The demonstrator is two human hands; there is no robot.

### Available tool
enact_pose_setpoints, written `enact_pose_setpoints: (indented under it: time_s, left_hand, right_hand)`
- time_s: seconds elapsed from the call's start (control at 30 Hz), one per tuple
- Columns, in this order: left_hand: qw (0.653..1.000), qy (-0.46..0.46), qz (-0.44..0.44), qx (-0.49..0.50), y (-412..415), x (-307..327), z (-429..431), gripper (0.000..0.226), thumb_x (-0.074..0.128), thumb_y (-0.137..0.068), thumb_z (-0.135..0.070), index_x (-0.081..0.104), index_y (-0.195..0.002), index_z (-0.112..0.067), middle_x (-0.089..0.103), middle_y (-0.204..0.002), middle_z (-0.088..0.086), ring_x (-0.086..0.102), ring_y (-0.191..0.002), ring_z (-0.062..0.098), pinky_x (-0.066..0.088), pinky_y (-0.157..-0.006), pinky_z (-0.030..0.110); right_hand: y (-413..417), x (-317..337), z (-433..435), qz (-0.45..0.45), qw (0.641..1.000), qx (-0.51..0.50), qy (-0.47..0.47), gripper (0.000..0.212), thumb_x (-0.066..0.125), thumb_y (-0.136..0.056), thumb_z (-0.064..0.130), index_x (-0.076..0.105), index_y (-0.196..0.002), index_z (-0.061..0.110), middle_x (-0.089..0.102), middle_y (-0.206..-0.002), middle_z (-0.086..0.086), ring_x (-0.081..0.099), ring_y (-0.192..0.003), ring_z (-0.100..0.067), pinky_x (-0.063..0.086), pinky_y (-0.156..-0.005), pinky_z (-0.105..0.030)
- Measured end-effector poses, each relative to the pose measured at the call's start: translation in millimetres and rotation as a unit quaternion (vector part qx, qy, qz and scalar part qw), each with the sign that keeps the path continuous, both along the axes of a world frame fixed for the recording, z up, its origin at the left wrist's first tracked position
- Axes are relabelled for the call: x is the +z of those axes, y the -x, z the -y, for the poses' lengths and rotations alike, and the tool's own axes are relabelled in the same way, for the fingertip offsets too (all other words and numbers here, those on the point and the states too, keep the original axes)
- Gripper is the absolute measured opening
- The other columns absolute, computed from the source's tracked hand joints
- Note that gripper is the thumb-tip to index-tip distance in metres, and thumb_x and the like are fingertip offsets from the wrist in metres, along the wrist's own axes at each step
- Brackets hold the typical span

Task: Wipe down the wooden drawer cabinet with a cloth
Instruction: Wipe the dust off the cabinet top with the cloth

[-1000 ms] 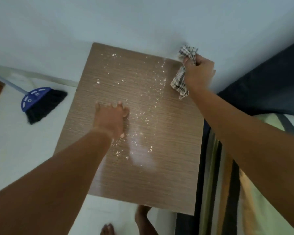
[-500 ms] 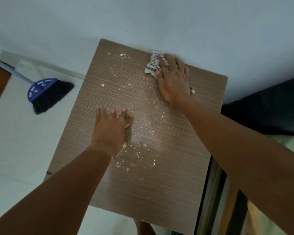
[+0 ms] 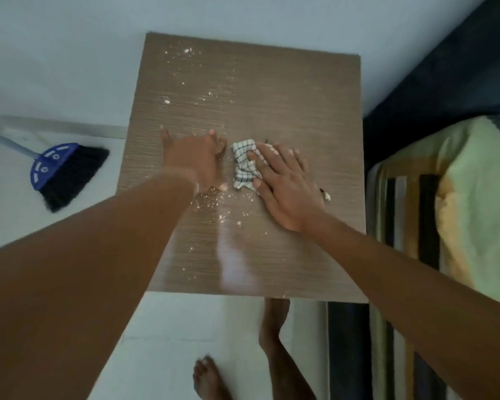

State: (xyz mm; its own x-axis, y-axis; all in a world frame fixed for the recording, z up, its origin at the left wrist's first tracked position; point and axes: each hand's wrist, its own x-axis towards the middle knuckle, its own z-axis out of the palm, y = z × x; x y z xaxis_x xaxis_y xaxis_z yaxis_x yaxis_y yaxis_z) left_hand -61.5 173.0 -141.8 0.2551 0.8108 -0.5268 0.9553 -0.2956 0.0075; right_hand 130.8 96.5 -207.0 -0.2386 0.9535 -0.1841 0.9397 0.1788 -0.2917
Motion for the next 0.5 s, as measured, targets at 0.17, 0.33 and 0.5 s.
enact_pose_setpoints:
  time_s: [0.17, 0.33, 0.5]
  left_hand:
    - [0.990, -0.125, 0.059, -0.040, 42.8, 3.6, 58.6, 0.050, 0.060, -0.091, -0.058, 0.056, -0.133, -0.032, 0.070, -0.123, 0.001, 0.063, -0.119, 0.029, 0.003, -0.120, 0.063]
    - [0.993, -0.094, 0.018, -0.071, 68.6, -3.0, 119.2, 0.054, 0.053, -0.092, -0.061, 0.052, -0.140, -0.037, 0.059, -0.142, -0.002, 0.056, -0.130, 0.029, 0.005, -0.118, 0.066]
    - [0.998, -0.048, 0.018, -0.023, 66.8, -7.7, 130.0, 0.058, 0.056, -0.092, -0.060, 0.050, -0.145, -0.037, 0.051, -0.151, -0.005, 0.047, -0.138, 0.029, 0.003, -0.116, 0.066]
  right_hand:
    - [32.3, 0.0, 117.1, 0.017, 1.000, -0.002, 0.002, 0.056, 0.022, -0.106, 0.049, 0.016, -0.160, 0.035, 0.014, -0.168, 0.010, 0.008, -0.156, -0.020, 0.005, -0.126, -0.047]
    - [56.5, 1.9, 175.5, -0.033, 0.999, -0.017, 0.002, 0.052, 0.024, -0.106, 0.040, 0.031, -0.157, 0.032, 0.027, -0.165, 0.009, 0.020, -0.154, -0.019, 0.012, -0.126, -0.045]
    - [61.2, 6.4, 210.3, -0.078, 0.995, -0.016, -0.052, 0.043, 0.047, -0.101, 0.014, 0.058, -0.141, 0.025, 0.053, -0.149, 0.007, 0.047, -0.141, -0.023, 0.041, -0.113, -0.042]
